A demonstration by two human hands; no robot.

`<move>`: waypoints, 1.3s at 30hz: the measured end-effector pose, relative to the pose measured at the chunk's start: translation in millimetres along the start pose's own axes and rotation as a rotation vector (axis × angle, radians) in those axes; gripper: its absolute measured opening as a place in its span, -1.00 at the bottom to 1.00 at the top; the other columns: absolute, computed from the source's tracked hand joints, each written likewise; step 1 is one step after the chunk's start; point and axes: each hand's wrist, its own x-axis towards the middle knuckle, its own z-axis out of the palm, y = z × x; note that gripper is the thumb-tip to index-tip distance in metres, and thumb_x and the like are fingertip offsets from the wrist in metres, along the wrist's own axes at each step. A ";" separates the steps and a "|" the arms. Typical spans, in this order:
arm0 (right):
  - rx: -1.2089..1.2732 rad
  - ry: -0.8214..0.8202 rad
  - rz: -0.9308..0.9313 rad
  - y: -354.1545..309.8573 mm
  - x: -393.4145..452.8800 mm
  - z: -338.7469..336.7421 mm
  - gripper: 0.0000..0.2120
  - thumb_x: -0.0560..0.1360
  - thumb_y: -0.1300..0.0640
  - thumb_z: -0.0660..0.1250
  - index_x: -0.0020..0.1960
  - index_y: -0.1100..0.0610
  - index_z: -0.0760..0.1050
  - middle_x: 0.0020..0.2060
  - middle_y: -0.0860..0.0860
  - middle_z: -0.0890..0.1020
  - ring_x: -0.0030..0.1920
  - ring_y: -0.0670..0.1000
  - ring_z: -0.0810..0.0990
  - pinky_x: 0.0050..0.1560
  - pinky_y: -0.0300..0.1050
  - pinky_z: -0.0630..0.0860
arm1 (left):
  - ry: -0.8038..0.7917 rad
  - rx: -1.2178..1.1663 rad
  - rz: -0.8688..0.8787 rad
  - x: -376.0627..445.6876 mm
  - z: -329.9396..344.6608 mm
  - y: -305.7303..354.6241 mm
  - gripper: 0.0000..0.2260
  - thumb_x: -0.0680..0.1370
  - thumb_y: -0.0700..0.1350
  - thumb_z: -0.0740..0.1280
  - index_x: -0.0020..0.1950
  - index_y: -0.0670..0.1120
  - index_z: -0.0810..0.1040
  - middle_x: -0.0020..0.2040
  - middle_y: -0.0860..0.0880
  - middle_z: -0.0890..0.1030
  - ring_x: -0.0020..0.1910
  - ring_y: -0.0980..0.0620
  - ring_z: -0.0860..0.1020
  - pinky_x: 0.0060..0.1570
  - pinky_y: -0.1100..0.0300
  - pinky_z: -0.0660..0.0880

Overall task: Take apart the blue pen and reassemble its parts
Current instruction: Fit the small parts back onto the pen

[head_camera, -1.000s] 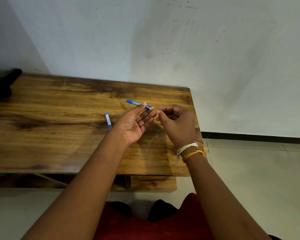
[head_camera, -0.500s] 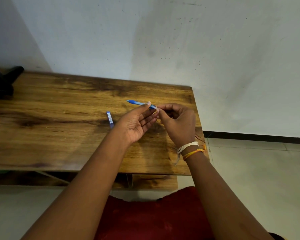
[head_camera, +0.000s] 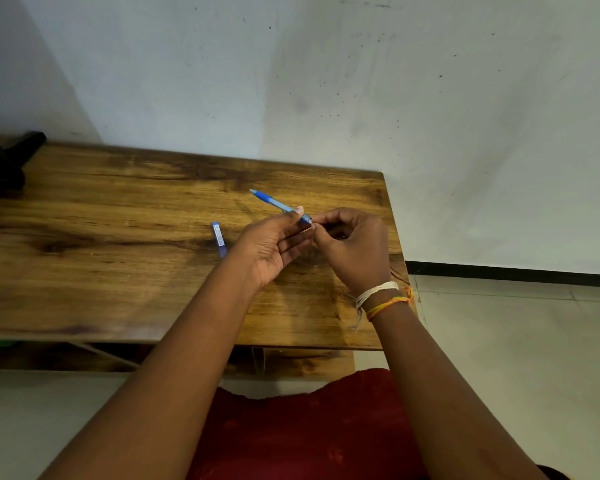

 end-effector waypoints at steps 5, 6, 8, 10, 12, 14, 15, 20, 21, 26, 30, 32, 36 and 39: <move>-0.028 0.010 -0.042 0.6 -0.5 -0.9 -0.93 0.42 0.24 0.44 -0.11 0.15 0.67 -0.28 -0.03 0.69 -0.29 -0.12 0.66 -0.29 -0.27 0.62 | -0.020 0.044 0.020 0.8 -0.2 -0.3 -0.96 0.51 -0.20 0.37 -0.09 -0.17 0.55 -0.35 -0.06 0.69 -0.36 0.09 0.66 -0.26 0.24 0.62; -0.025 0.021 -0.043 1.0 -0.6 -0.7 -0.93 0.42 0.24 0.44 -0.11 0.15 0.67 -0.28 -0.03 0.69 -0.30 -0.12 0.66 -0.30 -0.28 0.61 | -0.030 0.046 0.019 0.7 -0.2 -0.3 -0.96 0.52 -0.21 0.37 -0.08 -0.17 0.54 -0.34 -0.06 0.69 -0.35 0.09 0.67 -0.25 0.23 0.62; -0.012 0.046 -0.032 2.1 -0.4 -0.4 -0.94 0.41 0.24 0.45 -0.12 0.14 0.67 -0.29 -0.05 0.69 -0.30 -0.13 0.67 -0.31 -0.30 0.60 | -0.054 0.045 0.011 0.6 -0.5 0.0 -0.95 0.52 -0.21 0.37 -0.06 -0.18 0.54 -0.32 -0.08 0.70 -0.32 0.07 0.68 -0.24 0.22 0.63; -0.006 0.066 -0.030 3.5 0.8 -2.0 -0.93 0.41 0.23 0.46 -0.13 0.10 0.66 -0.30 -0.07 0.68 -0.30 -0.15 0.67 -0.30 -0.31 0.60 | -0.070 0.048 0.002 0.7 0.0 0.2 -0.95 0.52 -0.22 0.36 -0.05 -0.18 0.54 -0.30 -0.09 0.70 -0.30 0.06 0.68 -0.25 0.22 0.64; -0.001 0.068 -0.041 5.3 1.9 -5.0 -0.88 0.40 0.25 0.47 -0.12 0.06 0.63 -0.29 -0.06 0.68 -0.27 -0.14 0.67 -0.27 -0.26 0.62 | -0.076 0.064 0.004 1.0 1.5 -0.5 -0.97 0.53 -0.23 0.34 -0.06 -0.18 0.53 -0.30 -0.10 0.70 -0.30 0.05 0.69 -0.25 0.21 0.64; -0.009 0.059 -0.058 6.2 1.7 -7.5 -0.79 0.39 0.28 0.47 -0.12 0.01 0.53 -0.28 -0.01 0.67 -0.25 -0.09 0.68 -0.26 -0.18 0.64 | -0.071 0.094 0.016 1.3 3.3 -1.5 -0.98 0.54 -0.24 0.33 -0.07 -0.18 0.52 -0.31 -0.10 0.70 -0.31 0.05 0.68 -0.18 0.17 0.63; -0.027 0.060 -0.075 5.8 1.0 -7.8 -0.74 0.38 0.29 0.47 -0.13 -0.01 0.48 -0.29 -0.02 0.66 -0.26 -0.07 0.67 -0.27 -0.15 0.64 | -0.068 0.107 0.025 1.4 3.5 -1.7 -0.98 0.54 -0.24 0.33 -0.07 -0.18 0.52 -0.31 -0.10 0.69 -0.31 0.05 0.68 -0.15 0.16 0.61; -0.184 0.032 -0.189 4.2 -1.3 -4.5 -0.80 0.37 0.34 0.41 -0.19 0.08 0.48 -0.32 -0.02 0.62 -0.30 0.00 0.63 -0.30 0.05 0.62 | -0.042 0.152 0.064 0.0 2.9 0.9 -0.95 0.53 -0.26 0.34 -0.12 -0.17 0.49 -0.30 -0.12 0.67 -0.34 0.05 0.66 -0.18 0.16 0.62; -0.223 0.022 -0.197 4.7 -1.3 -3.9 -0.83 0.38 0.34 0.41 -0.17 0.10 0.51 -0.32 -0.01 0.63 -0.30 0.01 0.62 -0.30 0.06 0.61 | -0.026 0.171 0.076 -0.2 3.0 0.5 -0.95 0.52 -0.26 0.35 -0.12 -0.18 0.49 -0.27 -0.14 0.66 -0.33 0.04 0.65 -0.19 0.16 0.62; -0.224 -0.067 -0.090 9.8 5.0 -10.6 -0.87 0.41 0.19 0.47 -0.08 0.06 0.57 -0.24 -0.04 0.66 -0.21 -0.05 0.65 -0.19 -0.01 0.65 | 0.019 0.210 0.098 0.2 3.7 -1.0 -0.94 0.50 -0.26 0.38 -0.12 -0.16 0.51 -0.22 -0.15 0.68 -0.24 -0.03 0.67 -0.12 0.10 0.62; -0.237 -0.051 0.083 24.4 10.4 -22.9 -0.77 0.41 -0.09 0.46 -0.09 0.06 0.61 -0.18 -0.06 0.66 -0.16 -0.07 0.62 -0.16 -0.15 0.56 | 0.072 0.236 0.105 3.5 1.9 -3.7 -0.95 0.50 -0.22 0.39 -0.11 -0.14 0.54 -0.19 -0.15 0.70 -0.19 -0.05 0.69 -0.10 0.12 0.62; -0.288 0.043 0.179 35.6 11.5 -28.2 -0.76 0.49 -0.04 0.38 -0.01 0.12 0.60 -0.09 0.01 0.65 -0.05 0.03 0.62 -0.08 -0.14 0.50 | 0.094 0.234 0.107 5.0 1.6 -4.4 -0.96 0.51 -0.20 0.38 -0.11 -0.14 0.55 -0.18 -0.15 0.68 -0.20 -0.05 0.68 -0.13 0.13 0.61; -0.433 -0.004 0.343 51.1 9.7 -30.7 -0.70 0.52 0.20 0.33 0.25 0.15 0.46 0.20 0.18 0.51 0.13 0.20 0.56 0.14 -0.01 0.50 | 0.106 0.210 0.105 6.2 1.3 -3.4 -0.96 0.52 -0.19 0.37 -0.11 -0.15 0.56 -0.21 -0.14 0.67 -0.24 -0.03 0.67 -0.16 0.14 0.61; -0.451 -0.045 0.298 51.6 8.7 -27.7 -0.63 0.52 0.16 0.35 0.31 0.11 0.44 0.26 0.16 0.46 0.16 0.19 0.55 0.21 0.00 0.48 | 0.118 0.204 0.108 7.4 0.4 -4.6 -0.96 0.52 -0.18 0.37 -0.10 -0.15 0.57 -0.19 -0.15 0.67 -0.23 -0.04 0.67 -0.15 0.14 0.61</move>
